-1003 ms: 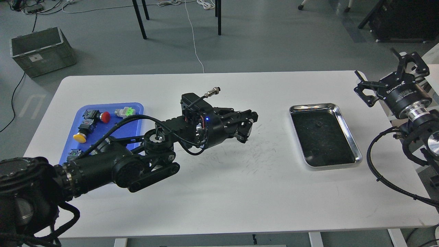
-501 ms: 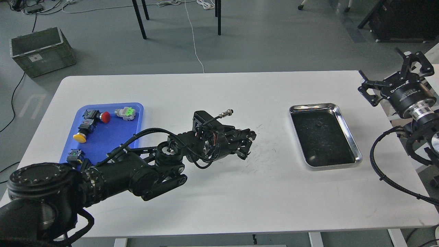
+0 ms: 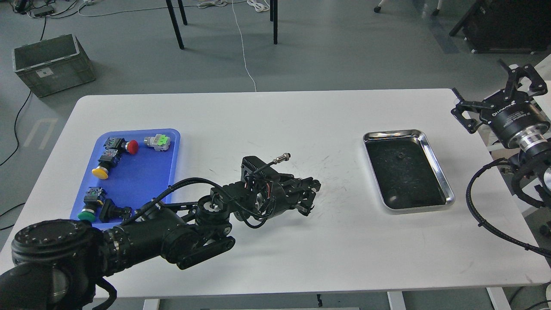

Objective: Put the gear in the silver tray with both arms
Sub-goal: 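Carry the gear to the table center and lower it, then open the left gripper and retract the left arm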

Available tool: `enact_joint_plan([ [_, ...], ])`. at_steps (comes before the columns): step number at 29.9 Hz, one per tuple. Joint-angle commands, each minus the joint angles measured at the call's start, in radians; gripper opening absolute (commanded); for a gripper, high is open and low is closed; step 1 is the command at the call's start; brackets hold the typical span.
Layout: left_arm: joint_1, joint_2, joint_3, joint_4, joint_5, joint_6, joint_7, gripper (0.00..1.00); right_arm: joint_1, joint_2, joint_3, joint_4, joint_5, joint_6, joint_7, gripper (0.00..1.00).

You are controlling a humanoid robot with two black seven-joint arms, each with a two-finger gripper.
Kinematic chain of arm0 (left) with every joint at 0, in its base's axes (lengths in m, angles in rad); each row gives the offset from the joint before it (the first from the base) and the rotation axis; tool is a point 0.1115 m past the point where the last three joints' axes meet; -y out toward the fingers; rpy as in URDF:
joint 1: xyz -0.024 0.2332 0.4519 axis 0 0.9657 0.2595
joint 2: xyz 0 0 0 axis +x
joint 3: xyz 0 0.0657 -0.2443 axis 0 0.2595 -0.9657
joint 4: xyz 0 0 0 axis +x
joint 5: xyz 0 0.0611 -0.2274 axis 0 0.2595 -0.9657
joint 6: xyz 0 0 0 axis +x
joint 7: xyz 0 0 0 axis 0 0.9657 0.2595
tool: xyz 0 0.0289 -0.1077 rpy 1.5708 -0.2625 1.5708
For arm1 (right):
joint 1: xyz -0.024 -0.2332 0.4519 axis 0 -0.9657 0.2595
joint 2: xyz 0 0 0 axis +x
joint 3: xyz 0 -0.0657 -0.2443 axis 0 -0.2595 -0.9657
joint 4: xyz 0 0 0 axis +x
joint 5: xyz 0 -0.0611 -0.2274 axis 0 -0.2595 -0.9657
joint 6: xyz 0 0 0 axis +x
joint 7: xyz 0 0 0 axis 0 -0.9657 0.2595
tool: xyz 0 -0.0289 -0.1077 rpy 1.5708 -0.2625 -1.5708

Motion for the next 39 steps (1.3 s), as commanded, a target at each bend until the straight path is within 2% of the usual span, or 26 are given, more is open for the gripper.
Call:
enact_joint_plan([
  [1, 0.008, 0.0, 0.0, 0.0, -0.001, 0.0, 0.0, 0.11, 0.0, 0.0, 0.0, 0.0, 0.0, 0.0, 0.0, 0.98],
  [12, 0.028, 0.0, 0.0, -0.002, -0.006, -0.001, -0.001, 0.21, -0.002, 0.002, -0.002, -0.002, 0.0, -0.001, 0.0, 0.98],
  [17, 0.039, 0.0, 0.0, -0.005, -0.009, 0.0, 0.003, 0.33, -0.003, 0.003, -0.003, -0.002, 0.0, -0.001, 0.0, 0.98],
  [21, 0.047, 0.0, -0.001, -0.015, -0.016, 0.003, 0.002, 0.48, -0.003, 0.008, -0.003, -0.002, 0.0, -0.001, 0.0, 0.98],
  [23, 0.047, 0.0, -0.001, -0.023, -0.021, 0.022, 0.002, 0.63, -0.003, 0.008, -0.003, -0.002, 0.0, -0.003, 0.0, 0.98],
  [25, 0.045, 0.0, -0.001, -0.023, -0.052, 0.055, -0.003, 0.87, -0.002, 0.009, -0.003, 0.0, 0.0, -0.008, 0.0, 0.98],
  [26, 0.045, 0.0, -0.001, -0.023, -0.079, 0.069, -0.003, 0.93, 0.0, 0.009, -0.005, 0.0, 0.0, -0.009, 0.0, 0.98],
  [28, 0.039, 0.0, -0.021, -0.025, -0.139, 0.091, -0.003, 0.97, 0.001, 0.008, -0.005, 0.0, 0.0, -0.012, 0.0, 0.98],
  [30, 0.028, 0.0, -0.082, -0.025, -0.202, 0.092, -0.003, 0.98, 0.005, 0.006, -0.012, 0.001, 0.0, -0.023, -0.001, 0.98],
  [36, -0.044, 0.0, -0.38, -0.031, -0.429, 0.091, 0.002, 0.98, 0.084, 0.002, -0.121, 0.009, -0.002, -0.035, -0.001, 0.98],
  [39, -0.045, 0.024, -0.518, -0.11, -0.619, 0.091, 0.006, 0.98, 0.107, -0.002, -0.161, 0.018, -0.003, -0.035, -0.003, 0.98],
])
